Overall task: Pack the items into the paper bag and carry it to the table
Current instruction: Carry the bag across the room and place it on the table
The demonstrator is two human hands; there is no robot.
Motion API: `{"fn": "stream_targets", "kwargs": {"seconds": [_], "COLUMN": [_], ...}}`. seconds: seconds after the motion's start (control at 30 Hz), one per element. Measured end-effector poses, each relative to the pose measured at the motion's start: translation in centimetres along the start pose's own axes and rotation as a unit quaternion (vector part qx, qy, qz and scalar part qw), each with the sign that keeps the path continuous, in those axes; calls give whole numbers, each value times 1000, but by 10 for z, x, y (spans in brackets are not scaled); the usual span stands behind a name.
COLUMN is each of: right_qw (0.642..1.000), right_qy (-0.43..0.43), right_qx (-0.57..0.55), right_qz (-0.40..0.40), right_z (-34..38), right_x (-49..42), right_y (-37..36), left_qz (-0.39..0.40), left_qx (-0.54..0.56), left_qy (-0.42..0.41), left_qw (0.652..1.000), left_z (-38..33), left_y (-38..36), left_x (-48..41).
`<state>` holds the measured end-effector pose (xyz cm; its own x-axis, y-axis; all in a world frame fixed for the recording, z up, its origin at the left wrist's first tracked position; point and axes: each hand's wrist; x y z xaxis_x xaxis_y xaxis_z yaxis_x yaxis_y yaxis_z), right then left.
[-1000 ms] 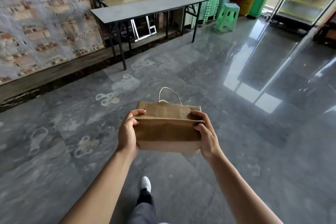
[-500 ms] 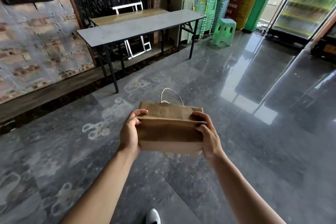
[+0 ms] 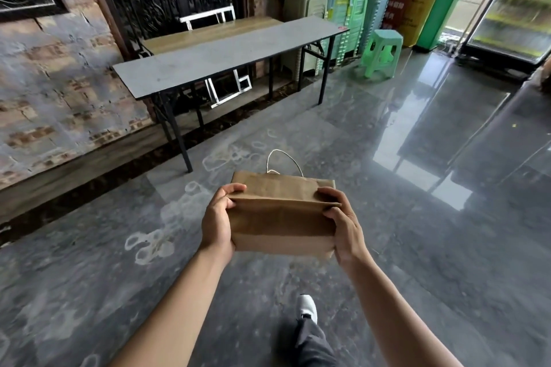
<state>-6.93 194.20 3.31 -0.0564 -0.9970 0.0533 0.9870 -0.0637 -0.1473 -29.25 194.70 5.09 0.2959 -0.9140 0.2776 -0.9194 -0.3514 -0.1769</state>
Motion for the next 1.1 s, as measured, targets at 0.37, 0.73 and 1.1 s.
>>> {"fn": "stream_targets", "kwargs": {"seconds": [0.37,0.73,1.1], "right_qw": [999,997,996], "right_qy": [12,-15,-6], "right_qx": [5,19,47], "right_qz": [41,76,82], "right_z": [46,29,31], "right_x": [-240,-393,-611], "right_y": [56,43,-38], "left_qz": [-35,-80,-72], "left_qx": [9,22,18], "left_qy": [-38,-3,-2], "left_qw": [999,997,997], "left_z": [-45,-53,-103], "left_y": [-152,-193,-207], "left_x": [-175,-306,-533]}}
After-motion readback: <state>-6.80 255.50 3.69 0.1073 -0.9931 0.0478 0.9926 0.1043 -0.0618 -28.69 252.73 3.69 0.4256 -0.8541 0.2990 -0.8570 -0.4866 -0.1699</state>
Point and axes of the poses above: each hand's wrist, its own x-axis away from the middle knuckle, its own y-axis out of the back of the hand, z = x × y, and after that the axes turned 4 degrees about -x, right-handed
